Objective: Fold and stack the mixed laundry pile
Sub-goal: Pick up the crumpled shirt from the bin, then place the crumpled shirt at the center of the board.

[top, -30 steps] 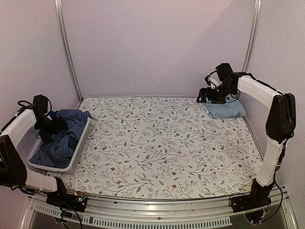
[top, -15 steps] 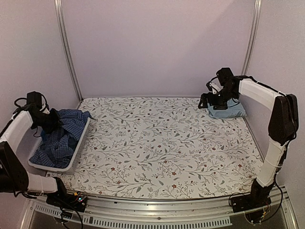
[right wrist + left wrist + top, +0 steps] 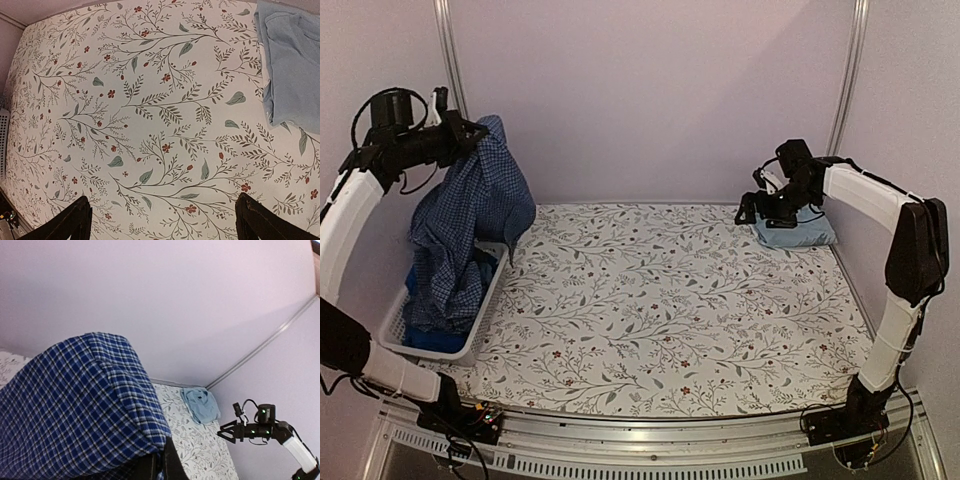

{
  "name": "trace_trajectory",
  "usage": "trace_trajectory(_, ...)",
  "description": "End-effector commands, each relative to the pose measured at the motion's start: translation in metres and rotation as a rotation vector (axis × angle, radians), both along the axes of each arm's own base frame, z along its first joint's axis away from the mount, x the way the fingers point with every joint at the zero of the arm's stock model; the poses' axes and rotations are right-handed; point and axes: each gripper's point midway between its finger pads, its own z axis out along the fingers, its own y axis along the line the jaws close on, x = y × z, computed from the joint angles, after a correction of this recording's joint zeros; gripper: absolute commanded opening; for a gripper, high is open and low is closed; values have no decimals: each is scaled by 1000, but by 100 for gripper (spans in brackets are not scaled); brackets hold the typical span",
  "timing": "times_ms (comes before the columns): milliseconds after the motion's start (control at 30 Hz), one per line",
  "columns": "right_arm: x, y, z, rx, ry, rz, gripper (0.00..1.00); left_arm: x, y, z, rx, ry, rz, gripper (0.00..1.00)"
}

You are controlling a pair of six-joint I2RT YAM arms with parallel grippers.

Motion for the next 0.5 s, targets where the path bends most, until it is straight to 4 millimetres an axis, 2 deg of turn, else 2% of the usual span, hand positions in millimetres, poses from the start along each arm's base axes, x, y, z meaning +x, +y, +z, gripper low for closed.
trace_trajectory(0, 5, 10, 34, 81, -69, 6, 99, -14, -108, 98, -4, -294, -338, 0)
trace_trajectory(100, 8, 13, 37, 101, -74, 7, 99, -33, -176, 139, -7, -417, -532, 0)
trace_trajectory(133, 9, 13, 38, 105, -76, 5, 99, -34, -198, 146, -13, -442, -591, 0)
trace_trajectory(167, 9, 14, 39, 106, -77, 4, 99, -44, -218, 156, -25, -476, -657, 0)
trace_trajectory(267, 8, 14, 40, 107, -78, 0, 99, -75, -262, 181, -84, -574, -818, 0)
trace_trajectory(333, 7, 13, 40, 104, -79, -2, 99, -89, -277, 191, -127, -609, -879, 0)
trace_trajectory(400, 6, 11, 39, 102, -77, -5, 99, -98, -281, 197, -161, -644, -922, 0)
trace_trajectory(467, 5, 11, 36, 98, -73, -4, 99, -97, -280, 191, -177, -631, -930, 0)
